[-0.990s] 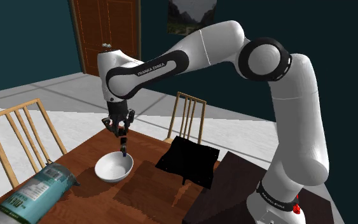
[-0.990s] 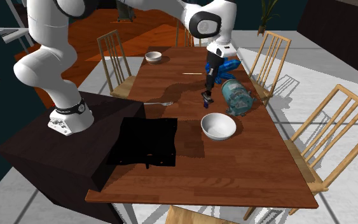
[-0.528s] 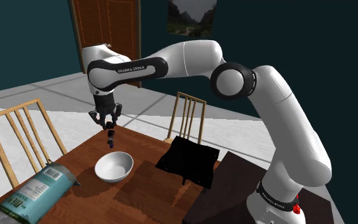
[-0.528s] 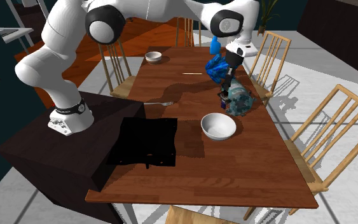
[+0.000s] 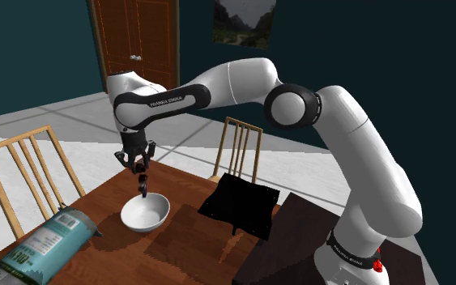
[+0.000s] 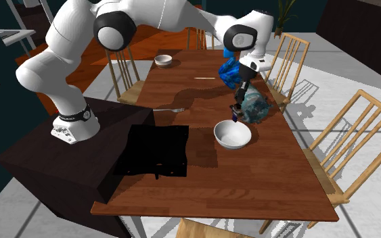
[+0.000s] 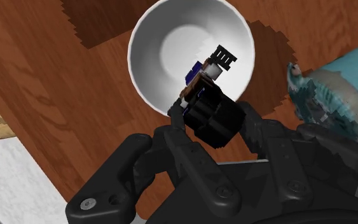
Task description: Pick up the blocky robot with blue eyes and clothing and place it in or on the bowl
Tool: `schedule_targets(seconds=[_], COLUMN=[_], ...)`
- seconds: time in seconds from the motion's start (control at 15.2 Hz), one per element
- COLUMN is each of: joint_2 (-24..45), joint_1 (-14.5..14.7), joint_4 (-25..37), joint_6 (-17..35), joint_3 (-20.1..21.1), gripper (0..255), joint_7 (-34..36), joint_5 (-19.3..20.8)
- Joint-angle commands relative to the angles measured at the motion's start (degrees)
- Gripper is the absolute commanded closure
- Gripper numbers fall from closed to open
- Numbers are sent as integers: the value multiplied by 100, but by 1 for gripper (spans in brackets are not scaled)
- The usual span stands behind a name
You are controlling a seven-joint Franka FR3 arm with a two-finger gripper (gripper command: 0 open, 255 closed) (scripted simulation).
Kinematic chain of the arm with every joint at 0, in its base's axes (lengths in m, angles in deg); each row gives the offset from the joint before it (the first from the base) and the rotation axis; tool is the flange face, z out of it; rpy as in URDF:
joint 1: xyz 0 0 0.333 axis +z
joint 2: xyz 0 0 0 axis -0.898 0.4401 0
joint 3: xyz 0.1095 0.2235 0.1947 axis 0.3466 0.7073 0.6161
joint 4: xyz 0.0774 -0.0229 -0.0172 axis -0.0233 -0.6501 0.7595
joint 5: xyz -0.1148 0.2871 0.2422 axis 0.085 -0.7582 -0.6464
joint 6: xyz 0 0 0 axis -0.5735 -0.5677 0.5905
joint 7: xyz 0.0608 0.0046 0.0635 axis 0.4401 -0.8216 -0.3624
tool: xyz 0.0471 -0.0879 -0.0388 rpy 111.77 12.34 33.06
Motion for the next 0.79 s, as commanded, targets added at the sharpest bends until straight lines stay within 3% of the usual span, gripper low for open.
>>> schedule_targets(seconds=[0.0,0.73], joint_2=[49,401], joint_1=[-5,1], joint_4=[-80,-330], joint_6=[131,724], joint_3=[-10,-76], gripper=[255,255], joint_7=[13,77], joint_5=[15,102])
